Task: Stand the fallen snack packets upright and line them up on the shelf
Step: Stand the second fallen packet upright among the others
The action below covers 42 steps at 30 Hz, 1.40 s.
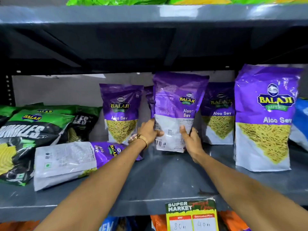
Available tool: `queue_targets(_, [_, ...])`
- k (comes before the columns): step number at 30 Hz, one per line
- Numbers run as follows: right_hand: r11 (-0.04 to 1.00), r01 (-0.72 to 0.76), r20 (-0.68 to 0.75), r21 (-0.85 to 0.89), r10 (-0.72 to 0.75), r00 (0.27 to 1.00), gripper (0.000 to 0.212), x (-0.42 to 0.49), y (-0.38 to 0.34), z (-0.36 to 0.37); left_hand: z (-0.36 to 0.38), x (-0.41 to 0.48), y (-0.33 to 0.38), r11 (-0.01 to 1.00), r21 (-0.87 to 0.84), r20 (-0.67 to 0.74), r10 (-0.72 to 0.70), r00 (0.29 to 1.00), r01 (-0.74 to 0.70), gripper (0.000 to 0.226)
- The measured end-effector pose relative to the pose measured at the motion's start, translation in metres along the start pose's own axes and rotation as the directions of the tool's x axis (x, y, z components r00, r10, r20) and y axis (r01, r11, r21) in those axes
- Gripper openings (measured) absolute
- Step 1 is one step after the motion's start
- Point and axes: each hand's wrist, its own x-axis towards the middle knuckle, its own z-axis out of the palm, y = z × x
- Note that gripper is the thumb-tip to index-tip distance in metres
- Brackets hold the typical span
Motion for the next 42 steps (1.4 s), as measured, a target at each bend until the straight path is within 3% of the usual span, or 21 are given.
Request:
queue_targets(4, [0.98,0.051,0.016,-0.193,-0.048,0.999,0.05,0.006,0.008,0.003,0.026,-0.002,-0.029,0.995,-0.091,-0.047,-0.055,0.997,0.05,0.043])
queue_targets(7, [0.969,0.052,0.033,-0.24,-0.046,0.998,0.051,0.011,0.011,0.007,0.033,0.0,-0.04,0.987,-0.157,-0.067,-0.041,0.997,0.03,0.048])
queue_targets(13, [0.987,-0.095,0.023,-0.127,0.098,0.995,0.07,0.011,0.011,0.0,0.036,-0.009,-0.042,0.973,-0.221,-0.111,-0.091,0.99,0.065,0.05])
queue_targets(16, [0.994,-0.097,-0.019,-0.054,0.096,0.995,0.076,0.015,0.01,-0.001,0.031,-0.012,-0.035,0.912,-0.386,-0.142,-0.208,0.968,0.139,0.07])
queue_targets(19, [0.984,-0.175,-0.106,0.005,0.175,0.979,0.1,0.016,0.012,-0.002,0.03,-0.012,-0.032,0.813,-0.558,-0.111,-0.272,0.956,0.167,0.076])
queue_targets(22, [0.995,-0.097,-0.265,-0.01,0.091,0.96,0.074,0.016,0.012,-0.008,0.028,-0.025,-0.021,0.819,-0.555,-0.055,-0.209,0.976,0.144,0.07])
queue_targets(25, [0.999,-0.033,-0.247,-0.01,0.03,0.969,0.056,0.014,0.015,-0.009,0.027,-0.031,-0.015,0.82,-0.56,0.019,-0.125,0.992,0.114,0.069])
queue_targets(31, [0.995,0.074,-0.283,-0.063,-0.089,0.955,0.052,0.005,0.003,-0.007,0.028,-0.029,-0.018,0.785,-0.609,0.16,-0.02,0.987,0.114,0.09])
queue_targets(35, [0.989,0.107,-0.231,-0.099,-0.127,0.965,0.06,0.0,0.001,-0.002,0.041,-0.021,-0.026,0.881,-0.471,0.103,0.0,0.995,0.049,0.1])
queue_targets(39, [0.999,0.042,-0.294,0.002,-0.04,0.955,0.054,0.006,0.005,-0.004,0.035,-0.019,-0.031,0.774,-0.626,0.197,0.036,0.98,0.098,0.059])
queue_targets(41, [0.996,-0.057,-0.258,0.061,0.071,0.964,0.06,0.007,0.006,-0.006,0.03,-0.017,-0.034,0.741,-0.655,0.213,-0.004,0.977,0.146,0.055])
queue_targets(42, [0.992,-0.105,-0.231,0.068,0.117,0.966,0.064,0.007,0.005,-0.006,0.029,-0.014,-0.037,0.735,-0.659,0.21,-0.024,0.977,0.16,0.063])
